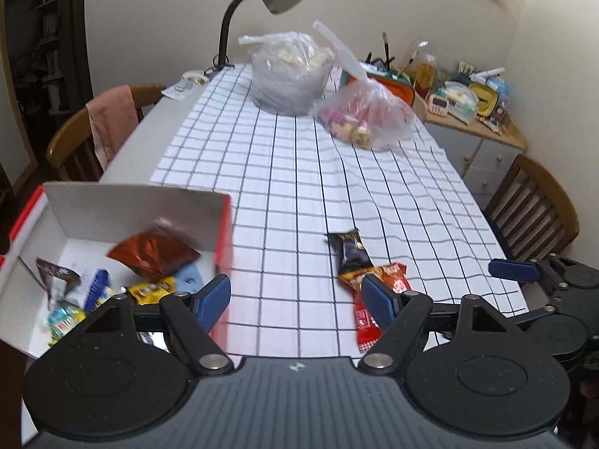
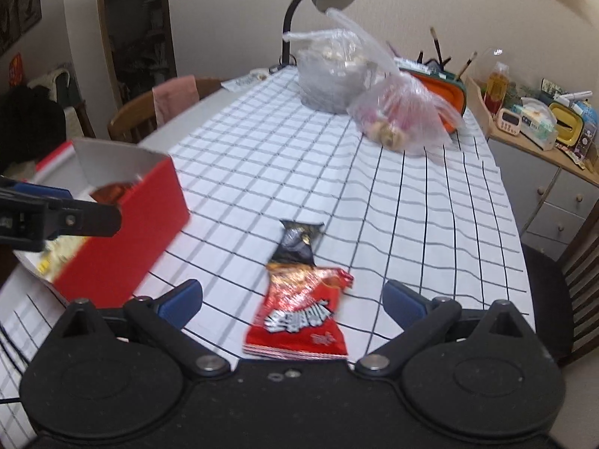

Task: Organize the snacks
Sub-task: 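Withdraw both tools from the box back over the remaining snacks, then grasp the red cartoon-face packet with the right tool while the left tool grasps the black sesame packet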

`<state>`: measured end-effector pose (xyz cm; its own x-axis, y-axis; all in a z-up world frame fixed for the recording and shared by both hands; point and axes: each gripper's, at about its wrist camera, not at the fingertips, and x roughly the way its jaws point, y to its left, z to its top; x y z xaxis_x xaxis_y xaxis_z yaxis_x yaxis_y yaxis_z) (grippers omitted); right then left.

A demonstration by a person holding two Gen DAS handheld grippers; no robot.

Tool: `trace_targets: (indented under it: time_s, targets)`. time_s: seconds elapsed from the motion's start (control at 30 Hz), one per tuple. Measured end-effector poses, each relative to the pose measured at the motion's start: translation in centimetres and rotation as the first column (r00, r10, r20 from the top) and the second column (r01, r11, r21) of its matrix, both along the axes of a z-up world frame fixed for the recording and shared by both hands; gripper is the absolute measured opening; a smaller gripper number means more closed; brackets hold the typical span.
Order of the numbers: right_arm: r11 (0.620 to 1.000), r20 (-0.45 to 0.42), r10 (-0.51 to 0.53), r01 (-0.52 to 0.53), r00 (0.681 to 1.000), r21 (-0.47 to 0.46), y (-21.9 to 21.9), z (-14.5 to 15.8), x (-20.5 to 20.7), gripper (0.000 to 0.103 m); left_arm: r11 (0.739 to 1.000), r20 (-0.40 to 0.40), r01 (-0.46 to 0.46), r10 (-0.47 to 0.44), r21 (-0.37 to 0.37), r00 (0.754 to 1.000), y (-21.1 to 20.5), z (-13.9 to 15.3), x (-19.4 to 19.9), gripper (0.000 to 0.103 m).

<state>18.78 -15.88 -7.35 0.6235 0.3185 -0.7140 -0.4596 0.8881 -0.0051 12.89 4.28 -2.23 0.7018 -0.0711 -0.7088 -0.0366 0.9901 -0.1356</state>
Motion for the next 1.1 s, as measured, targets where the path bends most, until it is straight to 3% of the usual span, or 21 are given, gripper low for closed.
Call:
trace_targets:
  time_s: [0.33, 0.67, 0.87, 1.0, 1.1]
  targets:
    - [0.998, -0.103, 0.001, -0.008, 0.995, -0.061, 1.4, -6.3, 4.6, 0.103, 0.995, -0.058, -0.094, 0.095, 0.019, 0.994, -2.3, -2.7, 0.9, 0.077]
    - [0.994, -0.191, -0.037, 0.017, 0.981, -0.107, 4.1, -9.5, 7.5, 0.101, 0.984, -0.1, -0.171, 0.174, 0.038, 0.98, -2.5, -3.6, 2.1, 0.077]
    - [0.99, -0.211, -0.03, -0.001, 0.977, -0.144, 4.7, -10.3, 7.8, 0.085, 0.982, -0.113, -0.181, 0.185, 0.049, 0.976, -2.9, -3.7, 2.7, 0.077]
    - [0.993, -0.229, -0.032, 0.004, 0.973, -0.121, 4.1, -10.2, 8.0, 0.075, 0.983, -0.125, -0.18, 0.184, 0.049, 0.975, -3.4, -3.6, 3.2, 0.077]
    - [0.993, -0.231, -0.029, 0.002, 0.973, -0.114, 3.4, -10.1, 8.0, 0.073, 0.985, -0.137, -0.167, 0.171, 0.04, 0.976, -3.9, -3.6, 3.6, 0.077]
